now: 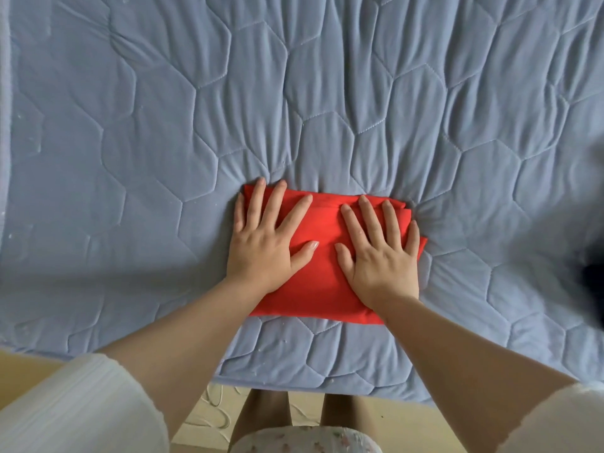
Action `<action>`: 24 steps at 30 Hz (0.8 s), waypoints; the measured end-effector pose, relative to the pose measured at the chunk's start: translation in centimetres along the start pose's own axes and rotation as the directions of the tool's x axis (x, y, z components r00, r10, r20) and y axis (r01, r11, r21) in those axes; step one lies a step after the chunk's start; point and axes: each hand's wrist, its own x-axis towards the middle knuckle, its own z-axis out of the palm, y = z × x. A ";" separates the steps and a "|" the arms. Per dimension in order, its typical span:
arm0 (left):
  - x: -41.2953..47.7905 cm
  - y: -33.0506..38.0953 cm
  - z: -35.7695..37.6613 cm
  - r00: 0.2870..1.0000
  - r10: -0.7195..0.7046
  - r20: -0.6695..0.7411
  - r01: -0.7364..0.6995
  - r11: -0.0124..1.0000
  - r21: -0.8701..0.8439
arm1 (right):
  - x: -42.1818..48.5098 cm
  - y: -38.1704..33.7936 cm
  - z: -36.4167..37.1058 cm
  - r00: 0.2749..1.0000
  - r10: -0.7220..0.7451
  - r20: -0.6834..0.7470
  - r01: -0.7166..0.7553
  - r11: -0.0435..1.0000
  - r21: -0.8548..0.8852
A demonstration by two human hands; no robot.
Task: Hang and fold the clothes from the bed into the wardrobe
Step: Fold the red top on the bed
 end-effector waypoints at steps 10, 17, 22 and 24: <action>-2.7 1.0 -4.0 0.703 -0.641 0.308 0.662 0.430 -0.614 | -2.8 0.7 -3.2 0.819 0.573 -0.046 -0.448 0.687 0.572; -2.4 -1.3 -5.1 0.546 -0.362 0.756 0.769 -0.141 -0.623 | -4.3 1.8 -3.5 0.688 0.477 0.546 -0.569 -0.112 0.815; -2.5 -1.8 -6.3 0.510 -0.386 0.768 0.781 -0.167 -0.602 | -4.3 1.2 -5.3 0.688 0.388 0.613 -0.593 -0.186 0.783; -3.0 -1.9 -7.7 0.509 -0.406 0.759 0.776 -0.167 -0.609 | -4.9 0.5 -6.2 0.690 0.350 0.633 -0.602 -0.207 0.771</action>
